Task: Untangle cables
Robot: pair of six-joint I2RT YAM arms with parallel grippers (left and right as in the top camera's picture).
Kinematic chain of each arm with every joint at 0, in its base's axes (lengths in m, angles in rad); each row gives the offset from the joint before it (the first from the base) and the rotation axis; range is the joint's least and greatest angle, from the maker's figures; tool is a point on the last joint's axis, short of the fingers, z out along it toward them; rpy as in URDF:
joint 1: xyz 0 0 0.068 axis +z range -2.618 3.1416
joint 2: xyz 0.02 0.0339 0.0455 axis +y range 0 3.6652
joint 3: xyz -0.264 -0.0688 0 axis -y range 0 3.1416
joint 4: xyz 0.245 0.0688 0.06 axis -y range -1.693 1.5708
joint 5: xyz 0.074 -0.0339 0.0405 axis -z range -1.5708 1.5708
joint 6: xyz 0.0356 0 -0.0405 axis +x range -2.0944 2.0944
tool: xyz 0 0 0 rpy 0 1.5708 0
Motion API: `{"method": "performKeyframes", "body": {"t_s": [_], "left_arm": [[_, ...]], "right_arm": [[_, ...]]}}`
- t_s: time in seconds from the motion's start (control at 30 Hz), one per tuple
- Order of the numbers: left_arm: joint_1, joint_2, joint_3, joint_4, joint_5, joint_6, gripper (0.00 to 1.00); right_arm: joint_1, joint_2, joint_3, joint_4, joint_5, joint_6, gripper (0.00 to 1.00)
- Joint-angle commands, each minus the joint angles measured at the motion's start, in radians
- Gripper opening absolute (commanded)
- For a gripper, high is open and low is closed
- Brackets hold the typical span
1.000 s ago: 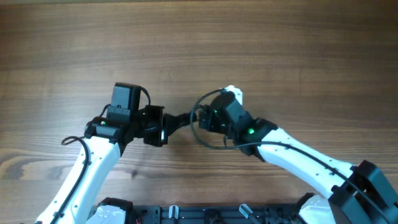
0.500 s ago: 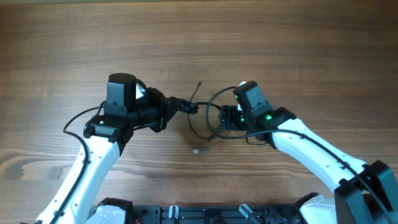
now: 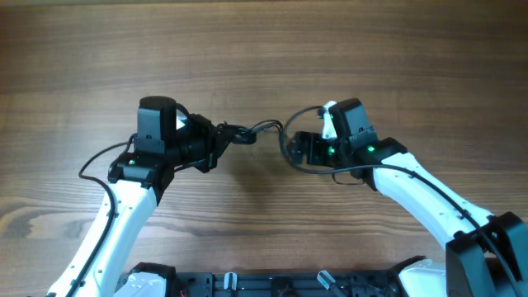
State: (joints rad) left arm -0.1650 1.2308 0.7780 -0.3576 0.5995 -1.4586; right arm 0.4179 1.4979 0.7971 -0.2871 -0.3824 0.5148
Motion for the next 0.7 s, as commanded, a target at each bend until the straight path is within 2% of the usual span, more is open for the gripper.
{"method": "performKeyframes", "body": {"t_s": [0.0,0.07,0.17,0.27,0.37,0.47,0.67], "left_arm": [[0.004,-0.013,0.011,0.003,-0.001,-0.259,0.04],[0.005,-0.013,0.011,0.003,-0.006,-0.378,0.04],[0.005,-0.014,0.011,0.022,-0.006,-0.47,0.04],[0.004,-0.019,0.012,0.049,0.02,-0.503,0.04],[0.003,-0.054,0.012,0.052,0.039,-0.545,0.04],[0.003,-0.117,0.013,0.054,0.039,-0.59,0.04],[0.003,-0.231,0.013,0.055,0.039,-0.637,0.04]], "right_arm": [[0.024,0.0,-0.006,0.079,-0.303,0.027,1.0],[0.053,0.0,-0.006,0.071,-0.303,-0.028,0.98],[0.09,-0.008,-0.006,0.011,-0.308,-0.099,0.95],[0.09,-0.05,-0.006,-0.026,-0.341,-0.151,0.93],[0.09,-0.175,-0.006,-0.019,-0.357,-0.239,0.92],[0.09,-0.287,-0.006,0.011,-0.294,-0.266,0.92],[0.158,-0.275,-0.007,0.093,-0.225,-0.38,0.95]]}}
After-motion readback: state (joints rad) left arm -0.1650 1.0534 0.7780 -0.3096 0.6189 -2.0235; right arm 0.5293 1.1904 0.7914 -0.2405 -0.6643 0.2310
